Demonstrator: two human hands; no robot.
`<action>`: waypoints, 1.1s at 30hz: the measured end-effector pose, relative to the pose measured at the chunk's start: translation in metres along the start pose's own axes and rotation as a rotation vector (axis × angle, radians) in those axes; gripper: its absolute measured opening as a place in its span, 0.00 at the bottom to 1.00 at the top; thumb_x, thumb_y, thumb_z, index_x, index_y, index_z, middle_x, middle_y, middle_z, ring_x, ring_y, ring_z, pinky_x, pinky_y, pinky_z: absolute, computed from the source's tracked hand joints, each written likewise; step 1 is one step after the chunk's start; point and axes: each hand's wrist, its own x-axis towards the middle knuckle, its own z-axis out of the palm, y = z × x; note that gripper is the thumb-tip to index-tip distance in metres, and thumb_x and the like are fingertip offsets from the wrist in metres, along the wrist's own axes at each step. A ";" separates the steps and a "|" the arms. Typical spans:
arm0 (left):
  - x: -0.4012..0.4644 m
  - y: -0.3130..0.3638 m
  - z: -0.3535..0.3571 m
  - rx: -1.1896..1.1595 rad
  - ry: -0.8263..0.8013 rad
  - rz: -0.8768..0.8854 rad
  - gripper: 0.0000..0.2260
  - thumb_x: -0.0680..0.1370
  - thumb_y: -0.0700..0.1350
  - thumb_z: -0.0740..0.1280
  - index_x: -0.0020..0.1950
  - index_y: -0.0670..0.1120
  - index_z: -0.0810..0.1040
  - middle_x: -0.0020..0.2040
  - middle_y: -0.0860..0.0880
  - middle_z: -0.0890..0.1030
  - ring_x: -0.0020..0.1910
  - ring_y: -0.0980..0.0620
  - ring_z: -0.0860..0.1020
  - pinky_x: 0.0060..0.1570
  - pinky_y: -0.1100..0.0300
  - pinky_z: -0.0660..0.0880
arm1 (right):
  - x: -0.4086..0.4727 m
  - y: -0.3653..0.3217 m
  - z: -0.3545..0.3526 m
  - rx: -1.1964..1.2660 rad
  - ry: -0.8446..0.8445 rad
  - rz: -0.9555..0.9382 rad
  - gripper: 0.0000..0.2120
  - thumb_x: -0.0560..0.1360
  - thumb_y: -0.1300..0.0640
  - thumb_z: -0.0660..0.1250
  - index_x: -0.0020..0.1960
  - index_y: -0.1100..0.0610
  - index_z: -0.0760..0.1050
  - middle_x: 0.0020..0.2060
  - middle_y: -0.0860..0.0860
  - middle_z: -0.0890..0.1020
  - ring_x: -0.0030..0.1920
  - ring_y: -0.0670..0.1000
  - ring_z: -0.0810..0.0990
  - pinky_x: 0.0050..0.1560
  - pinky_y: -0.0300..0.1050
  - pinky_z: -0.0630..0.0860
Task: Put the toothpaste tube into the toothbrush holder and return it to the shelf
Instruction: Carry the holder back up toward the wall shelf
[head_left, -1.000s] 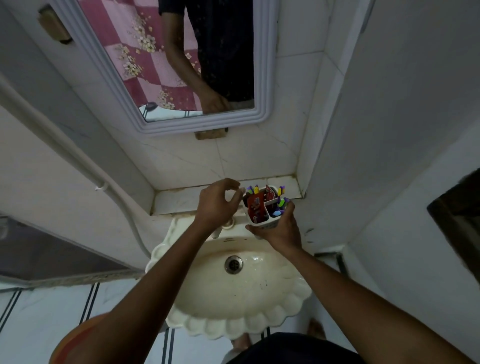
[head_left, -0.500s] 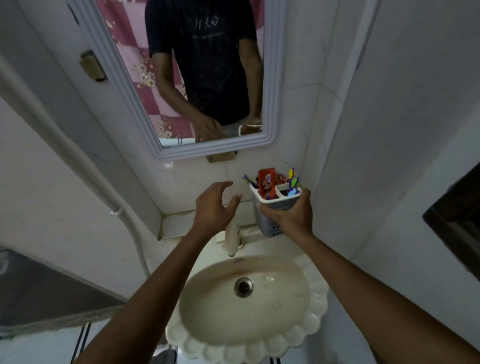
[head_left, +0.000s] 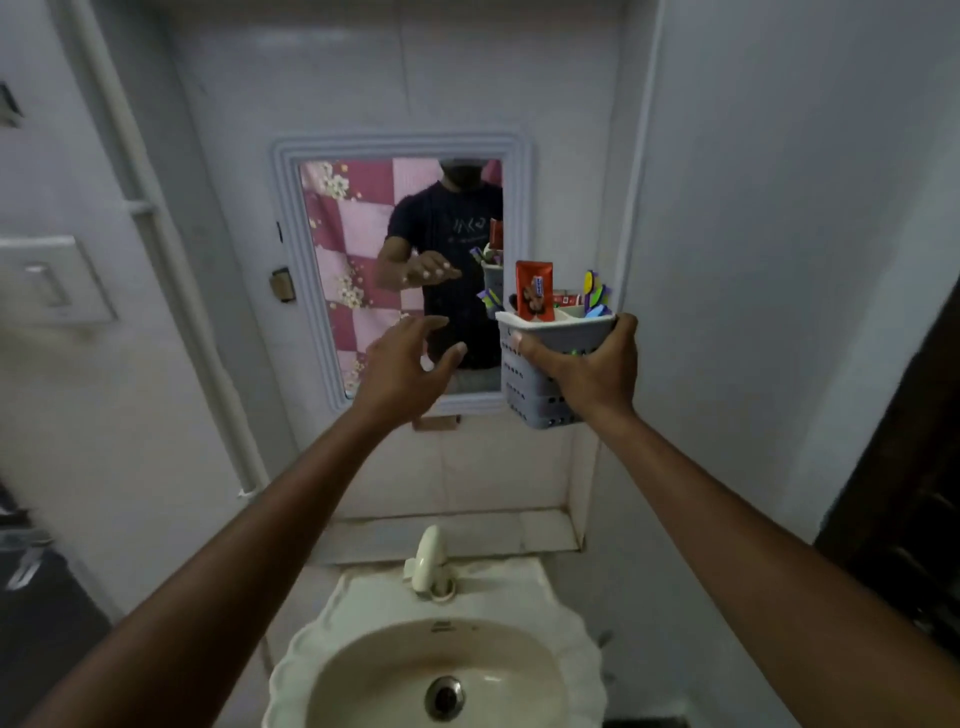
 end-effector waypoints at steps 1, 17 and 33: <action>0.006 0.013 -0.011 0.007 0.012 0.008 0.24 0.82 0.60 0.69 0.73 0.48 0.79 0.69 0.46 0.82 0.66 0.45 0.81 0.66 0.48 0.77 | 0.008 -0.015 -0.009 0.001 0.010 -0.022 0.51 0.50 0.22 0.82 0.59 0.51 0.69 0.56 0.52 0.82 0.56 0.55 0.84 0.54 0.58 0.85; 0.102 0.158 -0.150 0.058 0.310 0.202 0.24 0.83 0.61 0.68 0.75 0.50 0.77 0.73 0.48 0.80 0.72 0.47 0.77 0.72 0.41 0.74 | 0.088 -0.215 -0.134 0.198 0.144 -0.260 0.50 0.52 0.24 0.84 0.64 0.49 0.73 0.58 0.45 0.83 0.57 0.49 0.84 0.56 0.47 0.81; 0.257 0.143 -0.161 0.149 0.448 0.249 0.28 0.84 0.66 0.61 0.79 0.53 0.73 0.80 0.50 0.73 0.83 0.47 0.63 0.83 0.37 0.53 | 0.168 -0.324 -0.126 0.250 0.263 -0.331 0.50 0.52 0.21 0.79 0.66 0.48 0.74 0.57 0.44 0.83 0.57 0.50 0.84 0.62 0.55 0.85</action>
